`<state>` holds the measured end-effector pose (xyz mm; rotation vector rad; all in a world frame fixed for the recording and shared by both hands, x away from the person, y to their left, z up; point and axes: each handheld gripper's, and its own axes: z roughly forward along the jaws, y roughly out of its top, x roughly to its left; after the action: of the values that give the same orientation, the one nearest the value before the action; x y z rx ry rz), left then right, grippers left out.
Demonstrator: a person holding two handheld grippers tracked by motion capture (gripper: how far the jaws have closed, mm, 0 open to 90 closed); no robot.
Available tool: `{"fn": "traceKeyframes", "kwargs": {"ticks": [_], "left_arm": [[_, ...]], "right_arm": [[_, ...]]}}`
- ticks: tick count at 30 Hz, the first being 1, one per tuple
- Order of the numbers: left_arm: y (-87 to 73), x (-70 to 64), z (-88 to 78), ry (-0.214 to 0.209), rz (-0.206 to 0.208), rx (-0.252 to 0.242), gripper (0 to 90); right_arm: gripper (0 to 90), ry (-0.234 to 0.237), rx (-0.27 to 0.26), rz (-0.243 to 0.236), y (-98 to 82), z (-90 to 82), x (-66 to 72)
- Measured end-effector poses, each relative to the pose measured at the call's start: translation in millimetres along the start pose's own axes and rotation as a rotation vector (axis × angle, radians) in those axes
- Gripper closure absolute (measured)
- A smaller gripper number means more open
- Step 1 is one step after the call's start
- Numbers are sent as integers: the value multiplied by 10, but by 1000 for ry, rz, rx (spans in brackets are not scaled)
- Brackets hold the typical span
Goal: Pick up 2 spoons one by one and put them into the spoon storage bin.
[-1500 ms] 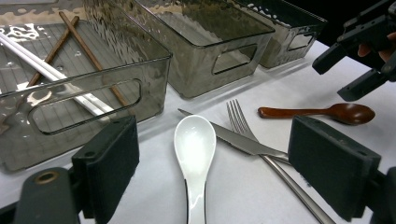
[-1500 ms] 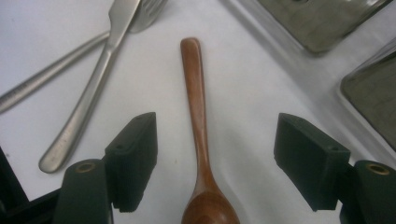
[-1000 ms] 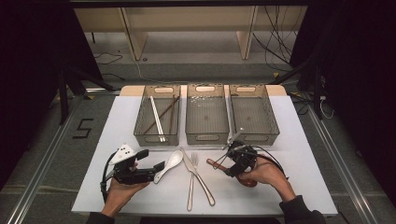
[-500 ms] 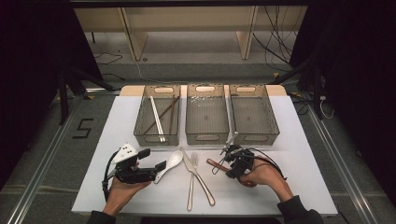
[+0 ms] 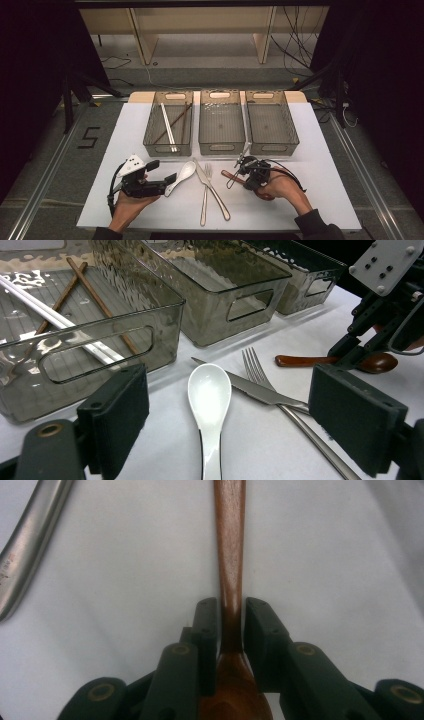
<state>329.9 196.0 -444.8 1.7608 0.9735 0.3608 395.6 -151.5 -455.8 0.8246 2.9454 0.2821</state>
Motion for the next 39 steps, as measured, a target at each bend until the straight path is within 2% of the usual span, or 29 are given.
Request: {"fn": "traceKeyframes", "kwargs": {"ticks": [15, 20, 25, 39], "left_arm": [[-2, -8, 0, -2, 1, 2, 162], [-3, -8, 0, -1, 3, 2, 162], [-4, -5, -2, 0, 4, 2, 162], [-8, -3, -5, 3, -2, -2, 162]], "right_arm": [[817, 4, 10, 7, 13, -3, 13], [820, -2, 4, 5, 14, -62, 20], [821, -8, -24, 9, 10, -128, 14], [822, -12, -130, 73, -12, -300, -36]]}}
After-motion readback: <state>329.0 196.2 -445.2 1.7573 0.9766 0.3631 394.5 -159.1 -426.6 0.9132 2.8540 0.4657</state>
